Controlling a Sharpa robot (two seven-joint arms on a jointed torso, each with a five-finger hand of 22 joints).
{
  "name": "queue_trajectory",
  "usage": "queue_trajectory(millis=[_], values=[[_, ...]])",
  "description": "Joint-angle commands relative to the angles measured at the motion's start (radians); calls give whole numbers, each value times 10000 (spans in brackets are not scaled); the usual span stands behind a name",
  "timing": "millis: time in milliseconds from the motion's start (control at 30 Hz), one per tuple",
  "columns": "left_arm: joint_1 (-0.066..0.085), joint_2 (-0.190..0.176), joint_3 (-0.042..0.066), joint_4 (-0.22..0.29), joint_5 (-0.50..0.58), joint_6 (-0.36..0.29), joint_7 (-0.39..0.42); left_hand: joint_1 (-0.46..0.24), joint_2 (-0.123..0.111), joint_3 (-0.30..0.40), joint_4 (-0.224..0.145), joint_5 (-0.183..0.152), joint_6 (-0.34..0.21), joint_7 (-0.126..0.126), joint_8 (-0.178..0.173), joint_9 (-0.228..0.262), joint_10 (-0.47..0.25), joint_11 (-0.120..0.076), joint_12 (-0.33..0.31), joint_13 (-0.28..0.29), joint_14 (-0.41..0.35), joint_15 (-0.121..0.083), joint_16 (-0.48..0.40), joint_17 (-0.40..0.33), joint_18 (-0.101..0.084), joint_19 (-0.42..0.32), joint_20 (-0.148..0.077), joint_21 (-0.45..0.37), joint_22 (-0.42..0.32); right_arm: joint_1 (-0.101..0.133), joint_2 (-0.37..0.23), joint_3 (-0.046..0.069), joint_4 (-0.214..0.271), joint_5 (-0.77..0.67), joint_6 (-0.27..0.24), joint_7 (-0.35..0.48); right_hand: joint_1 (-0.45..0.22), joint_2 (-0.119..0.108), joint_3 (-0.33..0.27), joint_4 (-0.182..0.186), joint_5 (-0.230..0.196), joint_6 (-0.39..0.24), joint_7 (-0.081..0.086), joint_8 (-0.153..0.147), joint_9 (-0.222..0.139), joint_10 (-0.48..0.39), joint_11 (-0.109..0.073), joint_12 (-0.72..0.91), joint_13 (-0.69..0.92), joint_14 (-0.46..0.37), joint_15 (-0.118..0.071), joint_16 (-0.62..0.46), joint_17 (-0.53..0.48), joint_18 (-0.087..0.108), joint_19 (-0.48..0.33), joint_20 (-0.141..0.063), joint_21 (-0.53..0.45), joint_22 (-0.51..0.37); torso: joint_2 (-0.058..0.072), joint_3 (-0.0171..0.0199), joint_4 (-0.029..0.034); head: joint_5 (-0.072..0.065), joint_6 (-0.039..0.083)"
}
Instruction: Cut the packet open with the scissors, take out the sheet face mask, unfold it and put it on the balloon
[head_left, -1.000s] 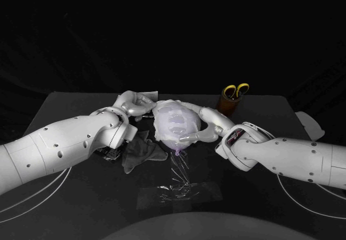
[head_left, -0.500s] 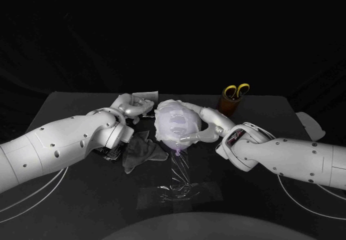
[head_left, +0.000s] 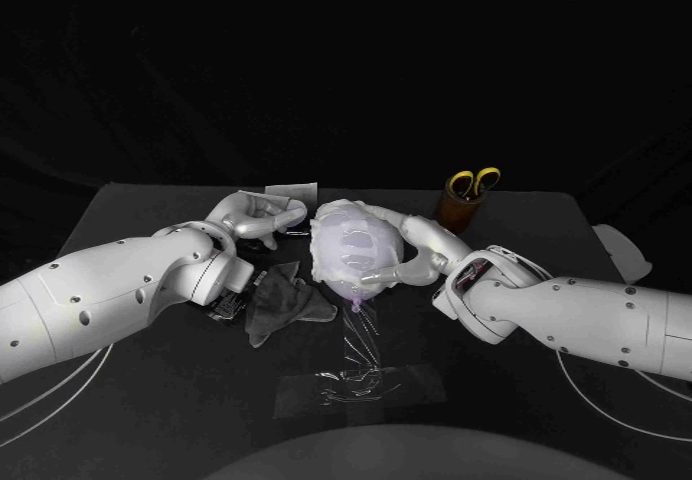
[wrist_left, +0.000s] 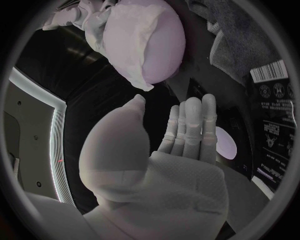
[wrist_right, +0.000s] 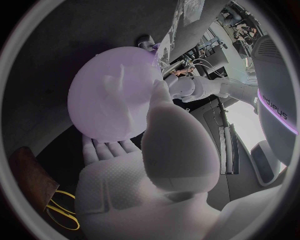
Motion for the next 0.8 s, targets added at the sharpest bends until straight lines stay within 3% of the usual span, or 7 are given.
queue_trajectory(millis=[33, 133, 300, 367, 533, 567, 800], values=[[-58, -93, -8, 261, 41, 526, 737, 416, 194, -1774, 1, -70, -166, 199, 118, 4, -67, 9, -154, -242, -102, 44, -95, -165, 117, 38, 78, -354, -256, -84, 10, -60, -5, -30, 496, -150, -4, 103, 69, -12, -39, 73, 1564, 68, 4, 56, 47, 51, 12, -68, 15, -11, -8, -148, 74, 25, 42, 0, -7, -8, 11, 38, -9], [-109, -133, -26, 399, -27, 654, 784, 492, 211, -2076, -5, -75, -99, 188, 282, 61, 94, -9, 0, -242, 18, 31, 60, -142, 125, 184, 76, -379, -301, -91, 8, -60, -11, -28, 497, -147, -4, 103, 69, -12, -39, 73, 1564, 68, 4, 56, 47, 51, 12, -68, 15, -11, -8, -148, 74, 25, 42, 0, 0, -10, 1, 52, -16], [-190, -116, -45, 542, -128, 809, 710, 575, 235, -2301, -11, -66, -29, 70, 1048, 365, 329, -124, 853, 56, 422, -86, 825, 101, 126, 623, -39, -161, -217, -101, 3, -60, -7, -27, 497, -148, -4, 103, 69, -12, -39, 73, 1564, 68, 4, 56, 47, 51, 12, -68, 15, -11, -8, -148, 74, 25, 42, 0, 12, -9, -1, 65, -12], [-212, -100, -49, 575, -148, 848, 646, 606, 262, -2331, -20, -60, -146, -12, 1738, 660, 269, -195, 1633, 418, 1361, -160, 1754, 1636, 120, 843, -130, 134, -33, -103, 2, -60, -4, -27, 497, -149, -4, 103, 69, -12, -39, 73, 1564, 68, 4, 56, 47, 51, 12, -68, 15, -11, -8, -148, 74, 25, 42, 0, 14, -5, -1, 65, -13], [-240, -51, -53, 612, -177, 851, 473, 516, 329, -2341, -25, -75, -422, -153, 3069, 1230, 100, -348, 2922, 974, 2237, -275, 2619, 3149, 123, 943, -241, 617, 329, -105, -2, -60, 4, -27, 497, -154, -4, 103, 69, -12, -39, 73, 1564, 68, 4, 56, 47, 51, 12, -68, 15, -11, -8, -148, 74, 25, 42, 0, 4, 5, -4, 70, -19], [-242, -42, -53, 614, -182, 843, 454, 515, 369, -2330, -59, -58, -345, -247, 3502, 1426, 205, -430, 3322, 1139, 2685, -342, 2894, 3853, 129, 1014, -288, 795, 449, -106, -2, -60, 5, -27, 497, -155, -4, 103, 69, -12, -39, 73, 1564, 68, 4, 56, 47, 51, 12, -68, 15, -11, -8, -148, 74, 25, 42, 0, 3, 3, -4, 69, -18], [-250, 85, -52, 626, -312, 744, 247, 575, 453, -2318, -15, -77, -397, -559, 4831, 2067, 340, -713, 4466, 1591, 3556, -602, 3374, 5274, -18, 1619, -489, 1801, 1441, -106, -5, -60, 14, -27, 498, -159, -4, 103, 69, -12, -39, 73, 1564, 68, 4, 56, 47, 51, 12, -68, 15, -11, -8, -148, 74, 25, 42, 0, 7, 0, -7, 65, -17]])
